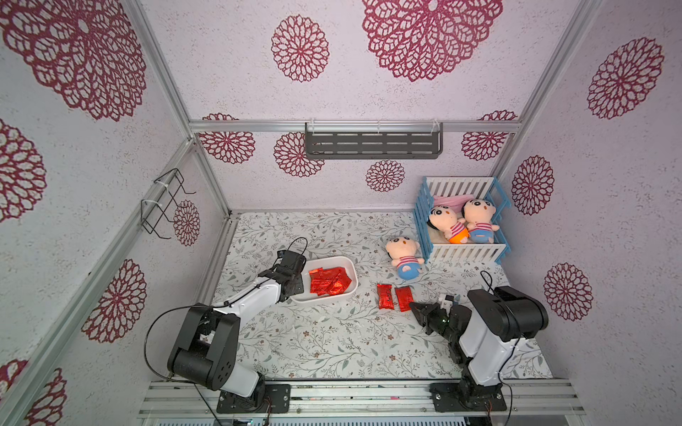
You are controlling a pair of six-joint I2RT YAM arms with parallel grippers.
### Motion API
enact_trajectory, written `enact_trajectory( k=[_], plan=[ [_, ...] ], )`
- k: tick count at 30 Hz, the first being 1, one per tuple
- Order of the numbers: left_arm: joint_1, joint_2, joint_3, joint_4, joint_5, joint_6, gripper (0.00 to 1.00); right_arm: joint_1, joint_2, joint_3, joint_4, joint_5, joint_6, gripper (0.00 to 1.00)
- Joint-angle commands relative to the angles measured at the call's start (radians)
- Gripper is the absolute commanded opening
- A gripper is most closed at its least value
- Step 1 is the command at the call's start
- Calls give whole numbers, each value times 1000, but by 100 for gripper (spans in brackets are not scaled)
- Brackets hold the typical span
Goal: Take the tea bags out of the storage box
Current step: Place the tea bag at the center of the board.
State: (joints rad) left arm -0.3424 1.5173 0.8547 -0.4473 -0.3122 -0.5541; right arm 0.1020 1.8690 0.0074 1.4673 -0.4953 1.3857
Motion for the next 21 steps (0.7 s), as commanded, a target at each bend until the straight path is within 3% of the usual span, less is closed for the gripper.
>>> enact_trajectory(
  k=[1,5,12,21],
  plan=[
    [-7,33,-17,-58,-24,5,0,-2,102,-44,254,1,92,4],
    [-7,35,-16,-58,-24,5,0,-1,218,-57,383,14,129,1],
    [-7,40,-15,-60,-24,5,0,-2,193,-70,357,40,87,1],
    [-9,44,-11,-63,-24,5,0,-3,224,-73,380,44,93,31]
  ],
)
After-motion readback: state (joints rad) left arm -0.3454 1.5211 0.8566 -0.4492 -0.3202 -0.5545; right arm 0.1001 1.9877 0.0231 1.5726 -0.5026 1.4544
